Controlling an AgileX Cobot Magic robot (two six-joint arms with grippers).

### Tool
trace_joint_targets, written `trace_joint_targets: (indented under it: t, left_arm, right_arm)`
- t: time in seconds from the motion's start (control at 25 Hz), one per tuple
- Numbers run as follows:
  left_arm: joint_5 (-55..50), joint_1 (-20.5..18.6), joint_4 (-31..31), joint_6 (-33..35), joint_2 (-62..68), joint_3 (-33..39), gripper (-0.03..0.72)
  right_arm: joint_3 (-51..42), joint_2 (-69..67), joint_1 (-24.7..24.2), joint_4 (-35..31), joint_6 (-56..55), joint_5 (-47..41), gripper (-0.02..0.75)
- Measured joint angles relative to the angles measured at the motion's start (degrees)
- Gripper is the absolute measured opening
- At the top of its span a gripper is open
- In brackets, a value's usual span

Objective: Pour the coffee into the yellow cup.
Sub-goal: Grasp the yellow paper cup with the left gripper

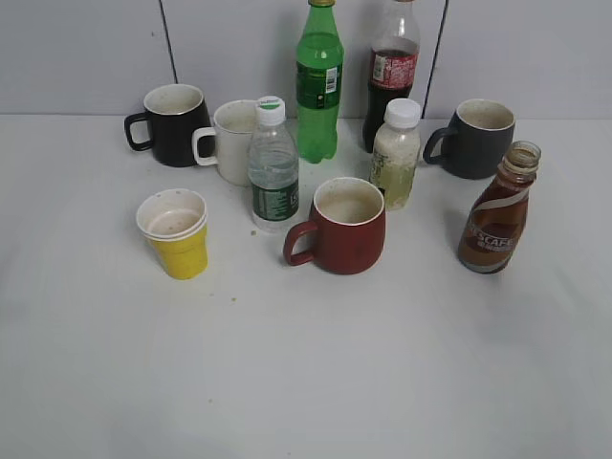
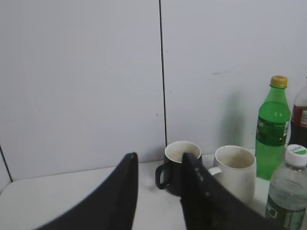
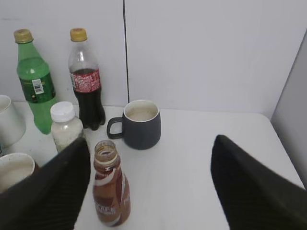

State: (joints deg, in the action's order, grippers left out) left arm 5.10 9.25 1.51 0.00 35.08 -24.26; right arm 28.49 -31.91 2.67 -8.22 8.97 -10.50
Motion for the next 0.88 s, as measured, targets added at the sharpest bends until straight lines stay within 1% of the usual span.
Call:
trace_joint_targets:
  t: [0.04,0.12,0.24,0.4,0.48,0.56,0.64,0.76,0.8,0.88]
  left_arm:
    - [2.16,0.0,-0.07,0.0,2.01,0.0,0.239]
    - [12.81,0.0,-0.12,0.0,13.54,0.0,0.239]
    - [23.19,0.0,-0.12,0.0,24.57,0.06,0.239]
    - [34.18,0.0,0.06,0.0,38.46,0.06,0.24]
    - [37.66,0.0,0.33,0.0,43.76,0.12,0.24]
    - [42.21,0.0,1.47,0.0,49.76,0.68,0.24]
    - [47.8,0.0,3.09,0.0,53.73,1.8,0.24]
    - [58.78,0.0,6.23,0.0,59.49,5.24,0.24]
    - [61.17,0.0,7.38,0.0,61.37,6.65,0.24]
    - [62.26,0.0,8.23,0.0,62.38,7.37,0.24]
  right_arm:
    - [-0.04,-2.8,0.32,0.0,0.0,2.78,0.586]
    - [-0.04,-8.1,0.43,0.0,0.0,7.94,0.586]
    - [-0.04,-17.58,0.43,-0.34,-0.06,16.19,0.586]
    - [-0.12,-25.89,2.32,-0.21,-0.81,28.49,0.586]
    - [-0.12,-30.44,4.07,1.34,-1.21,35.1,0.586]
    - [-0.12,-34.32,5.94,4.3,-1.26,41.49,0.586]
    - [-0.12,-37.96,7.44,5.59,-1.32,44.82,0.586]
    - [-0.12,-41.9,9.05,6.28,-1.85,46.49,0.586]
    - [-0.25,-42.76,9.54,6.39,-2.3,46.95,0.586]
    - [-1.25,-44.19,10.39,6.7,-3.16,48.4,0.586]
